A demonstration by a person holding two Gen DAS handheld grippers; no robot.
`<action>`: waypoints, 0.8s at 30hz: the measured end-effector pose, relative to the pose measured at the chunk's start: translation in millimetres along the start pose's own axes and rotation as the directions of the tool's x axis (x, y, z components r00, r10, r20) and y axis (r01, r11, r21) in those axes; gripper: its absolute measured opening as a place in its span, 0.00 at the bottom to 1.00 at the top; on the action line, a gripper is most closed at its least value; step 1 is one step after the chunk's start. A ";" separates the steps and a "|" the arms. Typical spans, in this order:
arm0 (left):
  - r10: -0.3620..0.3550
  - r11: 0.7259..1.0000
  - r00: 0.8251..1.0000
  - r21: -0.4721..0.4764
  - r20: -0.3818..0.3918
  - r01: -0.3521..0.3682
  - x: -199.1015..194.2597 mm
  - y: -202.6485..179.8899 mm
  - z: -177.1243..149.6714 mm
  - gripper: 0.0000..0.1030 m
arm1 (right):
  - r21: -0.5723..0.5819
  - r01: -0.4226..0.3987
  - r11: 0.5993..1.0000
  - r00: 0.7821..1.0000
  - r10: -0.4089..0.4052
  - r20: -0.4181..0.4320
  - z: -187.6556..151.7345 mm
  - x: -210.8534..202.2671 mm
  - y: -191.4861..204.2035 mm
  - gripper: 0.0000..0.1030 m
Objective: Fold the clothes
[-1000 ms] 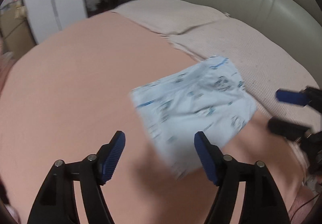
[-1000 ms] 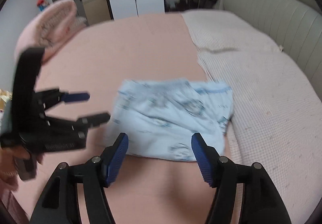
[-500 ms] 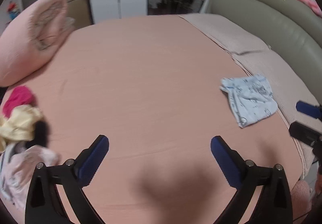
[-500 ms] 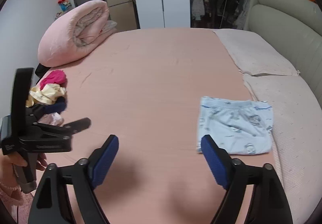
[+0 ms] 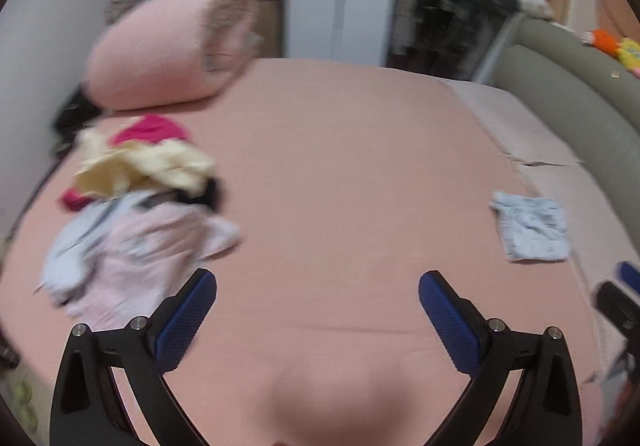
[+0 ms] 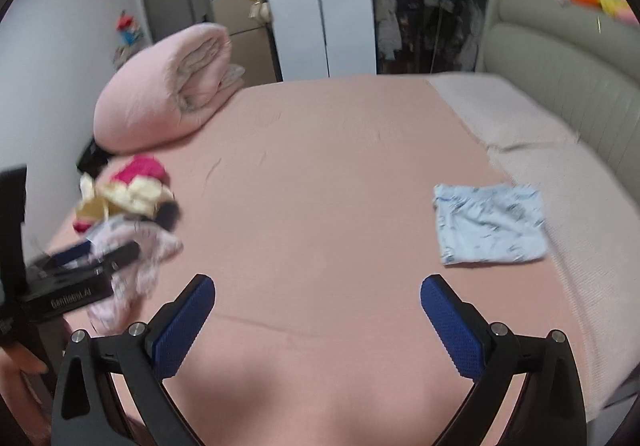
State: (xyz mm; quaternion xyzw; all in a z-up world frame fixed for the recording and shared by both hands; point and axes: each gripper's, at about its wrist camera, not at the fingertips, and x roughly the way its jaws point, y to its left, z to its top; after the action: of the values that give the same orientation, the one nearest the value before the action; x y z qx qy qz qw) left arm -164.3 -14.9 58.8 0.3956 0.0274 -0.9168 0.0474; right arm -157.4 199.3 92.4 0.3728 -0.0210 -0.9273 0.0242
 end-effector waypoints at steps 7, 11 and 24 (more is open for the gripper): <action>0.030 0.999 0.997 0.012 0.071 -0.031 -66.8 16.5 -26.4 1.00 | -0.078 0.025 0.997 0.999 -0.021 0.048 -34.7 -66.5 28.9 1.00; 0.044 0.999 0.988 0.017 0.149 -0.047 -106.0 14.8 -50.0 1.00 | -0.076 0.021 0.997 0.997 -0.015 0.081 -52.0 -92.7 31.0 1.00; -0.071 0.997 0.996 -0.015 0.062 0.072 -108.1 -1.0 -145.1 1.00 | -0.065 0.069 0.995 0.997 -0.066 0.044 -143.1 -116.1 37.1 1.00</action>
State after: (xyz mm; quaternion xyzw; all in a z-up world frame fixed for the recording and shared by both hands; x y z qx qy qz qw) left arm 14.2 5.9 38.1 0.3657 0.0478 -0.9293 0.0188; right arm 26.5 166.3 71.4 0.3529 0.0222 -0.9354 0.0047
